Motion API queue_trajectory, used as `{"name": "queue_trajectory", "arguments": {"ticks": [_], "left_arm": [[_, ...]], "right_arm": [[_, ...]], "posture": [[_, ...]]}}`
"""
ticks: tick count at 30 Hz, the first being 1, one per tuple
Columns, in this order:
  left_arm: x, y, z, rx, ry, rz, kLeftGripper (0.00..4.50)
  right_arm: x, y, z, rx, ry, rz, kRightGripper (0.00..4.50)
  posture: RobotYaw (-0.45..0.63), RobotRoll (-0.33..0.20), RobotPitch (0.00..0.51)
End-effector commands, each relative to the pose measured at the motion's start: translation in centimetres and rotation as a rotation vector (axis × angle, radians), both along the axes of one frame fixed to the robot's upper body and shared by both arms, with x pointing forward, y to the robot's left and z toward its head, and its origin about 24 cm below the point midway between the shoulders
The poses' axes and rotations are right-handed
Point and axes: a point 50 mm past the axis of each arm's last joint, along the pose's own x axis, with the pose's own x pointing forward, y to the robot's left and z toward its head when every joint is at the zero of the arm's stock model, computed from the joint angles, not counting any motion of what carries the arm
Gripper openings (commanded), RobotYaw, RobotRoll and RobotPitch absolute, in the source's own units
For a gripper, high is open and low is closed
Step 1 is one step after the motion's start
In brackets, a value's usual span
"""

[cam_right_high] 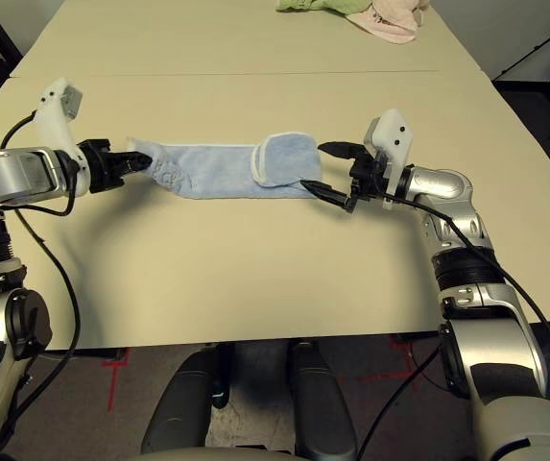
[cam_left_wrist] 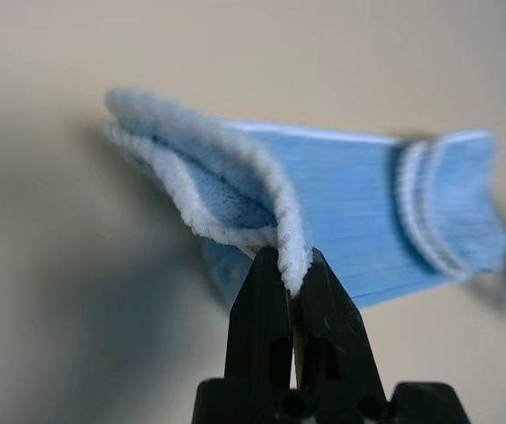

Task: Fold the towel and set it aside.

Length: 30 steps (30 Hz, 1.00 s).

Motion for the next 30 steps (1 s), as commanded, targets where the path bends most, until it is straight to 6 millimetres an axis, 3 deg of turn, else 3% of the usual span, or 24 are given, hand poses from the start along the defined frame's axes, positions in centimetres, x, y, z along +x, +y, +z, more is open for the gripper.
{"name": "queue_trajectory", "arguments": {"ticks": [1,10,23,30], "left_arm": [[0.0,0.7,-0.4,0.035,0.033,0.022,0.03],[-1.9,5.7,-1.0,0.113,0.109,0.151,0.03],[-3.5,8.4,-0.5,0.153,0.132,0.207,0.03],[-3.2,7.6,0.4,0.175,0.085,0.174,0.03]], "right_arm": [[0.0,-0.3,-0.1,-0.001,0.002,-0.009,4.5],[0.0,-0.2,-0.1,0.007,0.0,-0.011,4.5],[0.3,0.1,0.0,0.016,-0.003,-0.007,4.5],[0.4,0.3,0.0,0.017,-0.003,-0.002,4.5]], "posture": [[0.03,0.0,0.176],[0.04,0.0,0.178],[0.05,0.0,0.18],[0.05,0.0,0.181]]}}
